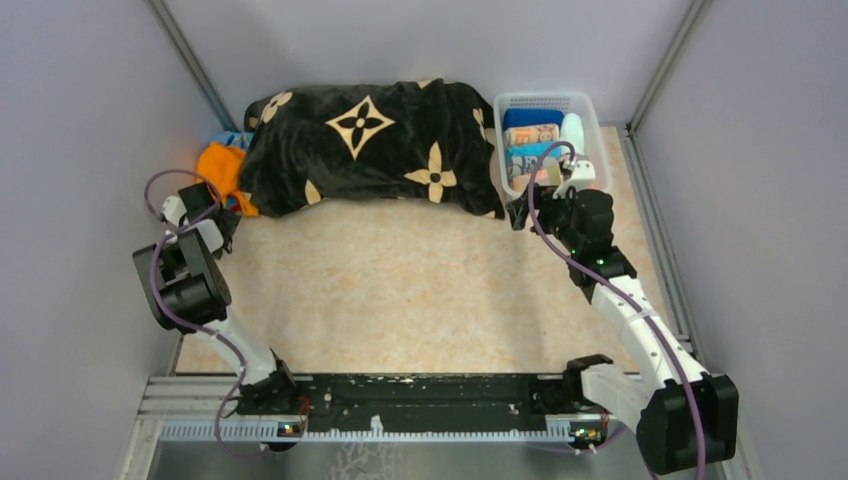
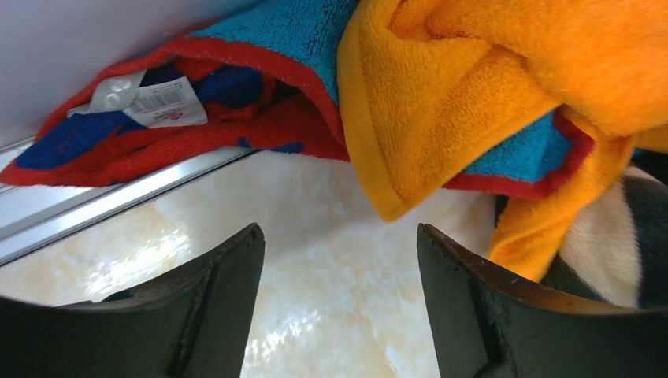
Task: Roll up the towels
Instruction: Pick up the towel at the corner of the board.
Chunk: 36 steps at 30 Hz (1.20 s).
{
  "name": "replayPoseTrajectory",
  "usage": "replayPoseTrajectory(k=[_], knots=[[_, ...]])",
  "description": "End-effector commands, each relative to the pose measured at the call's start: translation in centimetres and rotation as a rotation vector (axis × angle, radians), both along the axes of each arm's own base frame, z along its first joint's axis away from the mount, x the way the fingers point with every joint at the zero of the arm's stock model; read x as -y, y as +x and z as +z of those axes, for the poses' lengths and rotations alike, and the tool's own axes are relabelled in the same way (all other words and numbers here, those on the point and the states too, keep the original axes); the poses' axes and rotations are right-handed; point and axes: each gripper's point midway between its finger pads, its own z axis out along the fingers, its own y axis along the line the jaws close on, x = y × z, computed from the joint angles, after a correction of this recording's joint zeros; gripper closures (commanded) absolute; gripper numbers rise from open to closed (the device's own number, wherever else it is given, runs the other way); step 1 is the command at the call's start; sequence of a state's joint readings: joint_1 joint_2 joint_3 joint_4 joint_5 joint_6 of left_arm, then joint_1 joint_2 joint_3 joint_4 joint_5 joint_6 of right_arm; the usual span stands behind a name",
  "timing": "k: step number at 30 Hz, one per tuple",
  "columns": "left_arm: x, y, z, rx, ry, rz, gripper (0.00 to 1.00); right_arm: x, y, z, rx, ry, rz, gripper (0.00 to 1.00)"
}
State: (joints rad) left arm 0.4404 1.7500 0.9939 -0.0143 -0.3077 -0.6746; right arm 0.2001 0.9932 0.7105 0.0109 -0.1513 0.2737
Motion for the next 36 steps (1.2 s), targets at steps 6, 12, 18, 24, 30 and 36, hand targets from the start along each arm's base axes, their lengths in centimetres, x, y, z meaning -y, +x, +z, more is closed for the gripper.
replayPoseTrajectory(k=[6, 12, 18, 24, 30, 36], knots=[[-0.9, 4.0, -1.4, 0.054, -0.047, -0.030, 0.35, -0.5, 0.7, 1.9, 0.086, 0.006, 0.011, 0.16], [-0.2, 5.8, -2.6, 0.065, -0.097, -0.088, 0.59, -0.7, 0.8, 1.7, 0.083, 0.003, 0.022, 0.16], [2.0, 6.5, -0.7, 0.161, -0.131, -0.166, 0.95, -0.8, 0.9, 1.6, 0.081, 0.002, 0.032, 0.16], [5.8, 7.0, 3.7, 0.238, -0.129, -0.249, 1.00, -1.2, 0.6, 2.0, 0.095, 0.014, 0.052, 0.16], [12.3, 6.9, 12.6, 0.355, -0.006, -0.381, 1.00, -1.4, 0.1, 3.0, 0.124, 0.029, 0.066, 0.16], [21.5, 5.8, 23.2, 0.521, 0.062, -0.623, 1.00, -1.1, -0.3, 4.6, 0.168, 0.034, 0.057, 0.16]])
